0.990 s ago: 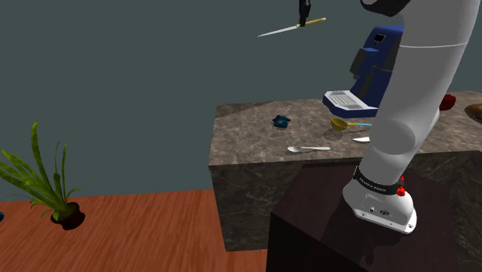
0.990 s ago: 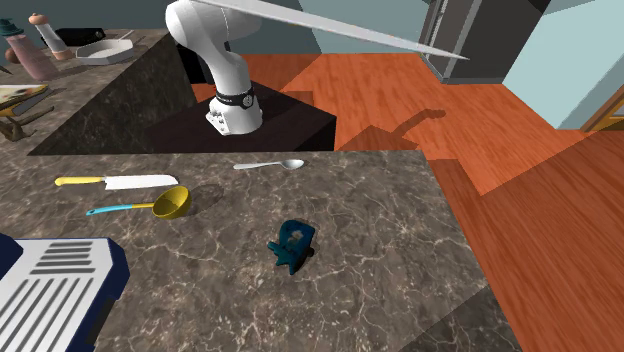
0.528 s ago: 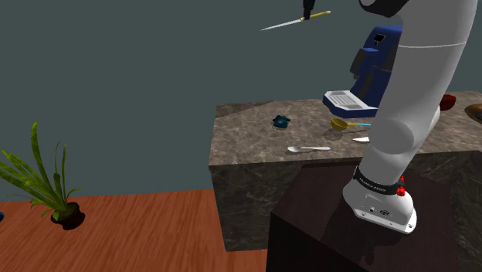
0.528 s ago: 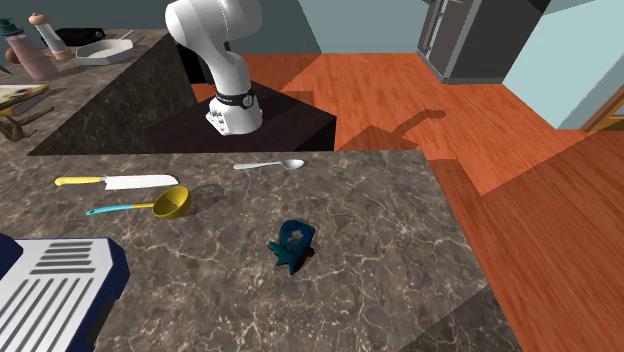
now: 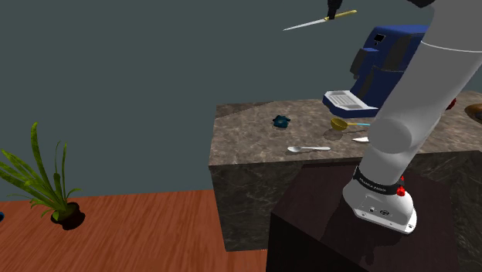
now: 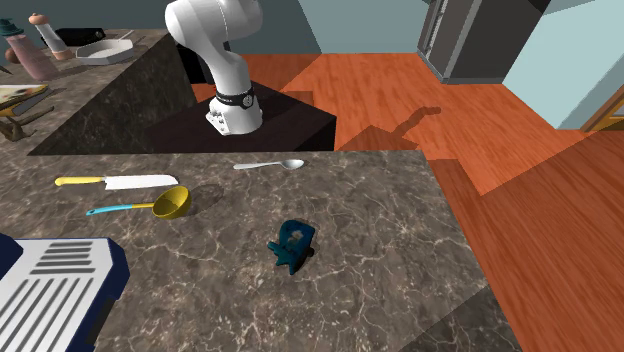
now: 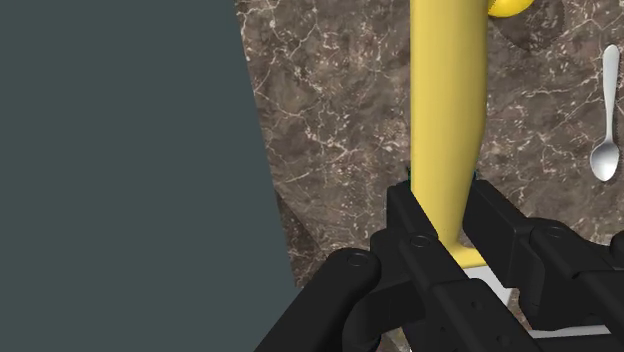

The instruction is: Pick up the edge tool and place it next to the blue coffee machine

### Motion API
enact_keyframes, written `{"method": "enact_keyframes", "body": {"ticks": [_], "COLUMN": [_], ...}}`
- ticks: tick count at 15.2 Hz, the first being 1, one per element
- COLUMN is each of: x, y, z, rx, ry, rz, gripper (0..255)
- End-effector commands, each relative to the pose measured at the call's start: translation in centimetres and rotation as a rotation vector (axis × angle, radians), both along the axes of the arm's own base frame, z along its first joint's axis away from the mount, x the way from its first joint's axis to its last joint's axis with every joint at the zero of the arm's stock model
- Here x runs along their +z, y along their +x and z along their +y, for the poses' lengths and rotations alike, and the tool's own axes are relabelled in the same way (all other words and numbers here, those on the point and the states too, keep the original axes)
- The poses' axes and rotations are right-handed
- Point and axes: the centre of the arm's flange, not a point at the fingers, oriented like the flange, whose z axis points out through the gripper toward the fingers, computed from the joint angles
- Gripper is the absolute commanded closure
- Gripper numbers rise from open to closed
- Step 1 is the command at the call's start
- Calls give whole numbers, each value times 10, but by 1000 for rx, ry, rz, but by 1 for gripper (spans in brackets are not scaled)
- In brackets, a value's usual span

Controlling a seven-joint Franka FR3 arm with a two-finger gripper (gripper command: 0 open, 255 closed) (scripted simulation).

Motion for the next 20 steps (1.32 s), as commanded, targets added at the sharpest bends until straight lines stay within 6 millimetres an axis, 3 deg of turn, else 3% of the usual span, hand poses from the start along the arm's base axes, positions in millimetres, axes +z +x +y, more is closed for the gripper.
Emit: {"method": "enact_keyframes", "body": {"ticks": [1, 20], "x": [1, 2], "y": [-23, -258], "z": [-10, -95], "rx": [1, 1], "ry": [0, 0], "rz": [0, 0], "gripper": [255, 255]}}
